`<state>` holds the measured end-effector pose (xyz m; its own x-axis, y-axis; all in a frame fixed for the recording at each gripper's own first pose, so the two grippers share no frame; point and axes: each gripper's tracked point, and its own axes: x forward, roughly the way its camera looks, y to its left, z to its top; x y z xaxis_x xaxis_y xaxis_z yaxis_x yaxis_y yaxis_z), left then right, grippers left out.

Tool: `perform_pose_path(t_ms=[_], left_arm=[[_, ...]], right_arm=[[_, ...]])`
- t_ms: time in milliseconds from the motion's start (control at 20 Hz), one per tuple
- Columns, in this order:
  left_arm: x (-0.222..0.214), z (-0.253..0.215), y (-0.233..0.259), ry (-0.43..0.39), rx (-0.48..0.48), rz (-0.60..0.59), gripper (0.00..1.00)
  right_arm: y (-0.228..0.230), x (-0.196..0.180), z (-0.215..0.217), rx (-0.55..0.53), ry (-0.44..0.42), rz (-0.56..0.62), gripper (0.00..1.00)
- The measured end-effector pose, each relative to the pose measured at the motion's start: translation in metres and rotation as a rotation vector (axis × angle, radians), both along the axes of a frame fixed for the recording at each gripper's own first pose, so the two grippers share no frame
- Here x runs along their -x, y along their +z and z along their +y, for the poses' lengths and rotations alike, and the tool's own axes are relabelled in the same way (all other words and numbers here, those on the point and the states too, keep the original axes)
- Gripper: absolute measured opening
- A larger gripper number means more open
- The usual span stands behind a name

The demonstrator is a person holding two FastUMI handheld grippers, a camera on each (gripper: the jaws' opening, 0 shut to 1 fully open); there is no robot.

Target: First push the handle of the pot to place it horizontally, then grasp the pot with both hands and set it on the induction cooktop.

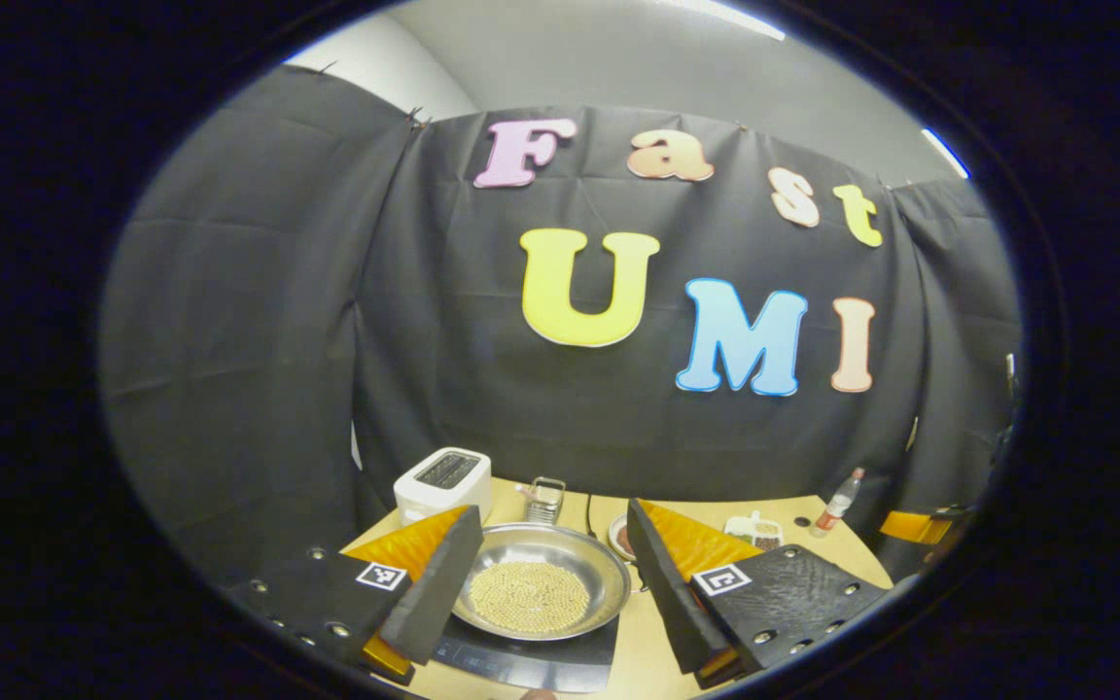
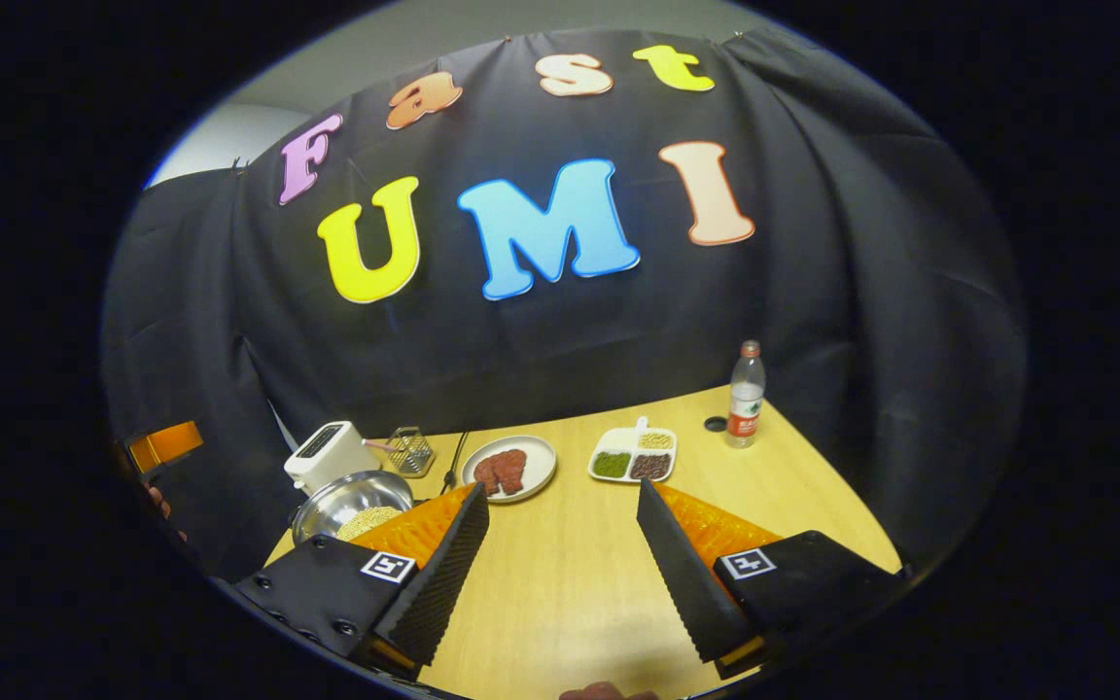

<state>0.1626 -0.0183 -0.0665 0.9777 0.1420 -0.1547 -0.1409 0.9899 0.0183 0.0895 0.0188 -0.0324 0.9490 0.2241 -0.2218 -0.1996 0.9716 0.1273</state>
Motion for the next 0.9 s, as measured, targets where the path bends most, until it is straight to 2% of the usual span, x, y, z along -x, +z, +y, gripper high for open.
perform_pose_path(t_ms=[50,100,150,250,450,650,700,750,900], left_arm=[[0.006,-0.013,0.002,-0.006,-0.014,-0.015,0.84],[0.015,-0.033,0.005,-0.016,-0.01,-0.019,0.84],[0.026,-0.051,0.004,-0.023,0.005,-0.017,0.97],[0.048,-0.081,0.005,-0.027,0.04,-0.029,0.84],[0.101,-0.113,0.005,0.022,0.068,-0.064,0.84],[0.145,-0.127,0.002,0.031,0.02,-0.063,0.84],[0.151,-0.127,0.005,0.03,-0.003,-0.064,0.91],[0.154,-0.127,0.01,0.028,-0.017,-0.074,0.84],[0.16,-0.13,0.016,-0.012,-0.002,-0.094,0.84]], right_arm=[[0.007,0.009,-0.018,0.003,-0.012,-0.026,0.98],[0.014,0.018,-0.035,0.003,-0.025,-0.052,0.98],[0.022,0.029,-0.05,-0.008,-0.033,-0.078,0.98],[0.034,0.05,-0.076,-0.021,-0.043,-0.128,0.98],[0.02,0.076,-0.125,0.018,-0.077,-0.152,0.98],[0.009,0.103,-0.144,0.035,-0.086,-0.113,0.98],[0.011,0.107,-0.148,0.04,-0.098,-0.122,0.98],[0.013,0.112,-0.148,0.043,-0.106,-0.137,0.98],[0.007,0.124,-0.135,0.073,-0.104,-0.142,0.97]])
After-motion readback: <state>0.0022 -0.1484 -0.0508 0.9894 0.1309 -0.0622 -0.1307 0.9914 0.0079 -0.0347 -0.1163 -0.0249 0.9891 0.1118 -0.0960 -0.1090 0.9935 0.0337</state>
